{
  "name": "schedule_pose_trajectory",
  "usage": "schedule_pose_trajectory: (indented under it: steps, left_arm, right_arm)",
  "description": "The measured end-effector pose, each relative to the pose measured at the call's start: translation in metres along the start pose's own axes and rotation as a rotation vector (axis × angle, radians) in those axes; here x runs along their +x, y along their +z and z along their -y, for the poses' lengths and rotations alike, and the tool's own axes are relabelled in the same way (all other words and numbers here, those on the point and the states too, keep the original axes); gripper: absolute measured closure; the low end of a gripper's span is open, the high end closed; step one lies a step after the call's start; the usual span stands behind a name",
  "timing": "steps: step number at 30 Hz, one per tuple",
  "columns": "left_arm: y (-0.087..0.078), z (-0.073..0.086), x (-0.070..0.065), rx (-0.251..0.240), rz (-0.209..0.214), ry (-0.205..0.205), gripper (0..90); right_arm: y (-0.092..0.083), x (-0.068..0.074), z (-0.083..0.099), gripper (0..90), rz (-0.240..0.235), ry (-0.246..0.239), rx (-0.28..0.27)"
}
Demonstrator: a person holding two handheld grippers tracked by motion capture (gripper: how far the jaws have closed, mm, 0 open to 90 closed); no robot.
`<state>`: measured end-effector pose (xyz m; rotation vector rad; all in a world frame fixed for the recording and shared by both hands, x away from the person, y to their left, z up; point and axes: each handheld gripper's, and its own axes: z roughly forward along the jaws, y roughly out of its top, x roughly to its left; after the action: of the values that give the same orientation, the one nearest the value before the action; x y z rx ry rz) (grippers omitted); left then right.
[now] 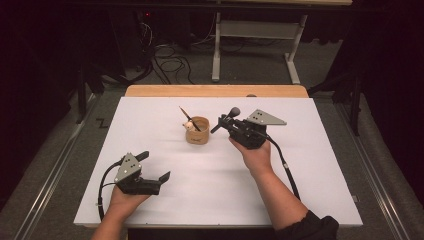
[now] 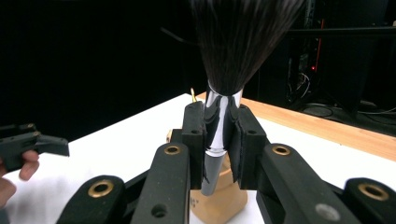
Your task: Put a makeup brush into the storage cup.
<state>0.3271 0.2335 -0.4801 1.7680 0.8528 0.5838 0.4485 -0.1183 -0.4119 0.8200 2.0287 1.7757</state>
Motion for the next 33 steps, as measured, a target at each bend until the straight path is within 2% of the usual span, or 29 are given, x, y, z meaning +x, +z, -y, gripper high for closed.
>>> schedule_pose_trajectory:
  steps: [12, 20, 28, 33]
  left_arm:
    - [-0.002, -0.001, 0.0, -0.01, 0.008, -0.006, 0.3]
    - [-0.002, -0.001, 0.0, -0.009, 0.009, -0.004, 0.3]
    - [-0.002, -0.001, 0.0, -0.017, 0.01, -0.005, 0.3]
    - [-0.003, -0.001, 0.0, -0.016, 0.01, -0.003, 0.3]
  right_arm:
    - [0.021, -0.001, -0.008, 79.3, 0.011, 0.009, 0.018]
    - [0.03, -0.002, -0.015, 79.3, 0.017, -0.005, 0.024]
    - [0.043, -0.003, -0.017, 79.3, 0.029, -0.013, 0.051]
    - [0.051, -0.003, -0.013, 79.3, 0.028, -0.007, 0.086]
